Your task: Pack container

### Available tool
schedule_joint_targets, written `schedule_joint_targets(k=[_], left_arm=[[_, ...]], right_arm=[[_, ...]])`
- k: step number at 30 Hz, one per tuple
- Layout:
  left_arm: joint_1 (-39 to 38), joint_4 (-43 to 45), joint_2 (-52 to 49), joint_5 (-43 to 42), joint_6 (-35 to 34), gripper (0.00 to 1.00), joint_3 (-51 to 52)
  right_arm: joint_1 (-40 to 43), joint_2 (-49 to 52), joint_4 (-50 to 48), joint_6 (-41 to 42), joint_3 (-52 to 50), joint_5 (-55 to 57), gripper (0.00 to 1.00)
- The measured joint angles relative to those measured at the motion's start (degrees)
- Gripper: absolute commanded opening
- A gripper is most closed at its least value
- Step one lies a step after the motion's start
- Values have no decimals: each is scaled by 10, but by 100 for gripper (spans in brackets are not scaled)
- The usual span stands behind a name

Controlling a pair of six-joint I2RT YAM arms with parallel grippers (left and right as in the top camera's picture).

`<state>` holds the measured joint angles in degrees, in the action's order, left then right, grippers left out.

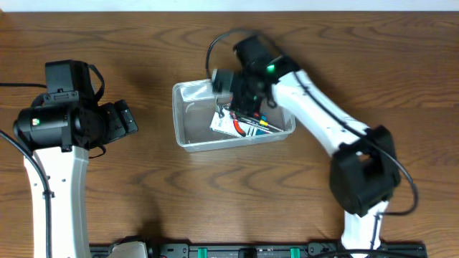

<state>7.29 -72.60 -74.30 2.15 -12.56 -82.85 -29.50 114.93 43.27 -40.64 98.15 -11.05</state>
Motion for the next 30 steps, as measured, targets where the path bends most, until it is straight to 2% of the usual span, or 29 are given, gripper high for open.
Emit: schedule_joint_targets(k=[6, 10, 13, 17, 22, 26, 30], left_arm=[[0, 107, 0, 0, 67, 98, 1], [0, 239, -2, 0, 134, 98, 2], [0, 302, -8, 0, 169, 98, 2], [0, 293, -22, 0, 191, 98, 2], [-14, 270, -8, 0, 199, 98, 7], [-52, 275, 64, 0, 201, 98, 31], [-83, 293, 161, 0, 201, 98, 66]], right_arm=[[98, -91, -145, 106, 26, 21, 99], [165, -118, -180, 144, 34, 38, 99], [202, -118, -181, 172, 34, 52, 99], [262, -120, -158, 224, 34, 58, 99], [378, -143, -83, 267, 30, 54, 99], [435, -204, -59, 288, 19, 42, 99], [431, -308, -60, 296, -32, 30, 99]])
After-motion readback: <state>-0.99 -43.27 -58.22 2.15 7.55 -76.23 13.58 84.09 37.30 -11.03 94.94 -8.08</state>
